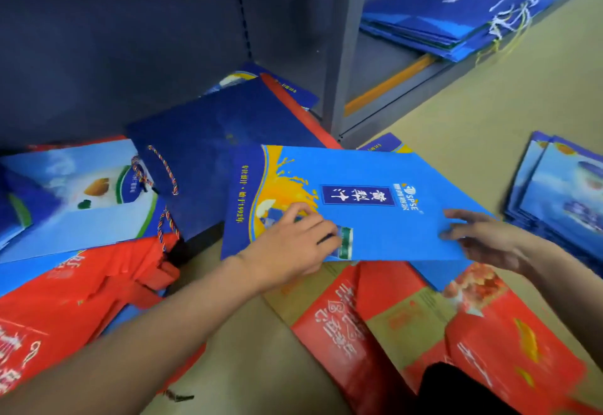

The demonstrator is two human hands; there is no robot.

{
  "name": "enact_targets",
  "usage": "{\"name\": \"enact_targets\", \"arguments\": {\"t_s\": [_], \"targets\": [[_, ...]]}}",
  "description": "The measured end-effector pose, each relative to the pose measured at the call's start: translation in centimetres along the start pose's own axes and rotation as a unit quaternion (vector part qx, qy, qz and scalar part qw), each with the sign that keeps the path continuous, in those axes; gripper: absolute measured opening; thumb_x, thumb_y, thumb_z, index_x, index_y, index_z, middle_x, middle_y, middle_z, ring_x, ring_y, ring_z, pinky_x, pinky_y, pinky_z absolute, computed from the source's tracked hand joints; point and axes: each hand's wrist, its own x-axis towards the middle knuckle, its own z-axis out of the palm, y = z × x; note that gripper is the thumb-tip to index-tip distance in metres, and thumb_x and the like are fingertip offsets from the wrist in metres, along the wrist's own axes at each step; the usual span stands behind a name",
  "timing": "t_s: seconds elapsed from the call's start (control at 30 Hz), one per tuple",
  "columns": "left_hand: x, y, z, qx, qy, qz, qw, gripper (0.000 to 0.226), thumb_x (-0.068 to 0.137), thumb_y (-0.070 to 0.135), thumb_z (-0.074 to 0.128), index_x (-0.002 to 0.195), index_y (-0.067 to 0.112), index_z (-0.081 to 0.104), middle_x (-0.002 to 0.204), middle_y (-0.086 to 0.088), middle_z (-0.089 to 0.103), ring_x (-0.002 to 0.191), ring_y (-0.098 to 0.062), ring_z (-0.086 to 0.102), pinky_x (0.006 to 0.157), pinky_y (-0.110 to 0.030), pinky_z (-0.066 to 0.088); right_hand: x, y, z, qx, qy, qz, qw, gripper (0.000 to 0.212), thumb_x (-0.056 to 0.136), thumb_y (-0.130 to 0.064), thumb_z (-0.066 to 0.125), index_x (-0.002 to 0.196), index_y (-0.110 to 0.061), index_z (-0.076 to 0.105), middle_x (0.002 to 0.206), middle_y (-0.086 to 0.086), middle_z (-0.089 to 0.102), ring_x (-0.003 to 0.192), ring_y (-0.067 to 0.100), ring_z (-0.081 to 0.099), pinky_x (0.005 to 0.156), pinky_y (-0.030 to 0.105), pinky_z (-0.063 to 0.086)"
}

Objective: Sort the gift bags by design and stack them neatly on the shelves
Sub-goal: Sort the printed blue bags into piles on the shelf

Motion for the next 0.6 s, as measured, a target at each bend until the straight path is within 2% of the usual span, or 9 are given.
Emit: {"name": "enact_targets", "arguments": {"t_s": [0.07,0.1,0.17,0.27,0.33,0.37,0.43,0.5,0.6], "targets": [[3.7,0.8,1.4,0.001,0.006,0.041,0.999,0.029,0.074,0.017,0.041,0.086,0.018,0.068,0.085,0.003,0.064,0.075,-0.019,0.062,0.081,-0.034,0.033,-1.8,0.8,-3.6,0.022,0.032,-0.006,0.999,0.088,0.008,-0.014,0.094,0.085,-0.016,0.052,0.058,0.000,0.067,0.047,0.009,0.063,0.043,0.019,0.051],[5.3,1.0,2.1,0.008,0.003,0.062,0.998,0.026,0.073,0.017,0.046,0.088,0.019,0.067,0.085,0.002,0.063,0.075,-0.020,0.062,0.080,-0.034,0.032,-2.6,1.3,-5.1,0.038,0.048,-0.019,0.998,0.097,-0.002,-0.016,0.093,0.087,-0.013,0.052,0.062,0.002,0.069,0.051,0.012,0.066,0.045,0.023,0.054],[8.4,1.3,3.3,0.020,-0.010,0.098,0.995,0.029,0.066,0.025,0.052,0.090,0.019,0.067,0.085,0.001,0.063,0.076,-0.021,0.062,0.080,-0.036,0.032,-3.7,2.5,-7.7,0.065,0.090,-0.030,0.993,0.090,0.015,-0.014,0.095,0.094,-0.011,0.052,0.064,0.001,0.070,0.051,0.012,0.067,0.042,0.022,0.052],[12.0,2.2,4.9,0.028,-0.027,0.084,0.996,0.037,0.064,0.021,0.037,0.086,0.018,0.066,0.082,-0.001,0.064,0.075,-0.022,0.062,0.080,-0.037,0.030,-4.0,4.3,-9.4,0.085,0.159,-0.037,0.983,0.065,0.044,-0.012,0.091,0.096,-0.011,0.052,0.073,0.001,0.068,0.051,0.009,0.066,0.043,0.022,0.053],[13.7,3.0,5.5,0.029,-0.049,0.023,0.998,0.031,0.063,0.017,0.045,0.085,0.020,0.067,0.082,0.001,0.065,0.076,-0.021,0.063,0.081,-0.036,0.032,-3.6,5.6,-9.6,0.081,0.197,-0.026,0.977,0.032,0.077,0.004,0.066,0.104,-0.008,0.052,0.086,0.005,0.062,0.053,0.009,0.065,0.044,0.020,0.053],[14.1,3.1,5.9,0.025,-0.077,-0.020,0.997,0.028,0.064,0.016,0.054,0.088,0.021,0.067,0.086,0.002,0.065,0.081,-0.020,0.064,0.084,-0.037,0.035,-3.2,6.4,-9.6,0.040,0.220,-0.008,0.975,0.030,0.083,0.007,0.058,0.110,-0.006,0.052,0.090,0.007,0.061,0.057,0.012,0.065,0.044,0.018,0.051],[14.1,2.9,6.6,-0.026,-0.196,-0.100,0.975,0.025,0.078,0.019,0.059,0.103,0.021,0.062,0.104,0.000,0.064,0.100,-0.020,0.061,0.093,-0.035,0.035,-2.3,7.7,-8.7,-0.041,0.235,0.014,0.971,0.037,0.084,0.008,0.057,0.120,0.000,0.049,0.098,0.013,0.059,0.063,0.018,0.058,0.042,0.017,0.050],[13.2,2.3,7.4,-0.071,-0.277,-0.139,0.948,0.022,0.089,0.018,0.046,0.109,0.019,0.057,0.114,-0.003,0.062,0.111,-0.021,0.056,0.097,-0.034,0.029,-1.3,8.1,-7.2,-0.099,0.227,0.031,0.968,0.039,0.082,0.010,0.059,0.119,0.001,0.049,0.100,0.016,0.056,0.065,0.018,0.054,0.045,0.021,0.051],[10.5,0.6,7.4,-0.056,-0.258,-0.164,0.951,0.028,0.092,0.021,0.040,0.115,0.018,0.056,0.117,-0.004,0.059,0.114,-0.023,0.053,0.095,-0.034,0.029,-0.2,7.2,-4.8,-0.313,0.249,0.026,0.916,0.043,0.082,-0.003,0.065,0.122,0.005,0.053,0.098,0.020,0.058,0.081,0.027,0.057,0.074,0.034,0.047]]}}
